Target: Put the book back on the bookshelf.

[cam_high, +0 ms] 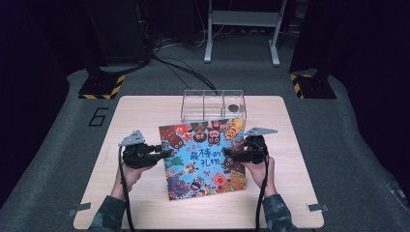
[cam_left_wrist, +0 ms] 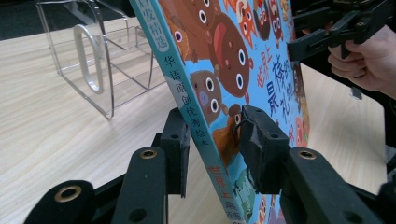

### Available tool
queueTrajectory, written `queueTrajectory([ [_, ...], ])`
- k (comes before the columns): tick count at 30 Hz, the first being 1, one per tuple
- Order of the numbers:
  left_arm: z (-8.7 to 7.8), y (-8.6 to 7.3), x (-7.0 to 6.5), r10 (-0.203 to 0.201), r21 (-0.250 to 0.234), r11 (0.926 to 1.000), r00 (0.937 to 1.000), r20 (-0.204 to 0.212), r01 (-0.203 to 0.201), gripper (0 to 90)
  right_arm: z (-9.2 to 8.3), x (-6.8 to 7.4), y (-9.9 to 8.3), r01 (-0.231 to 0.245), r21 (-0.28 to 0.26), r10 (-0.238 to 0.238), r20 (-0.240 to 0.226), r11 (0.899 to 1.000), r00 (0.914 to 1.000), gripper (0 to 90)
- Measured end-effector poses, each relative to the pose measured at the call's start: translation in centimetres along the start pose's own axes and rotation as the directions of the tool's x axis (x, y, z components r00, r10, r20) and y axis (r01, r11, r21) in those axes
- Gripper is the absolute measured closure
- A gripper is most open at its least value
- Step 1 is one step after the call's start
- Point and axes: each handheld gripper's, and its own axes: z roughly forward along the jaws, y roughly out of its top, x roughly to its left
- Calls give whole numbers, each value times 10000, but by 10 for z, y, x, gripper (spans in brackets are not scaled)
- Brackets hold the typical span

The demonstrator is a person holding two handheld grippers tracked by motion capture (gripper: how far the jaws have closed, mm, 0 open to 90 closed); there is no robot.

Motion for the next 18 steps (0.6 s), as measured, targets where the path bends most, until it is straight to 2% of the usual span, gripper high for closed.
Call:
queueTrajectory([
  [5, -1, 2, 2, -90, 4, 10000, 9999, -46, 90, 633, -1, 0, 0, -48, -216, 46, -116, 9998, 9999, 292],
  [11, -3, 7, 3, -234, -96, 9997, 9997, -44, 234, 632, -2, 3, 2, 10, -361, -10, -7, 9993, 10000, 301],
  [15, -6, 10, 4, -347, -319, 9989, 9991, 246, 355, 631, -2, 6, 4, 246, -381, -248, -37, 9990, 9997, 299],
  [16, -7, 11, 4, -260, -297, 9992, 9995, 176, 265, 631, -1, 7, 4, 252, -421, -254, -54, 9988, 9997, 300],
  [18, -8, 12, 4, -327, -409, 9986, 9994, 117, 332, 632, -1, 8, 5, 333, -472, -333, 8, 9983, 9994, 300],
])
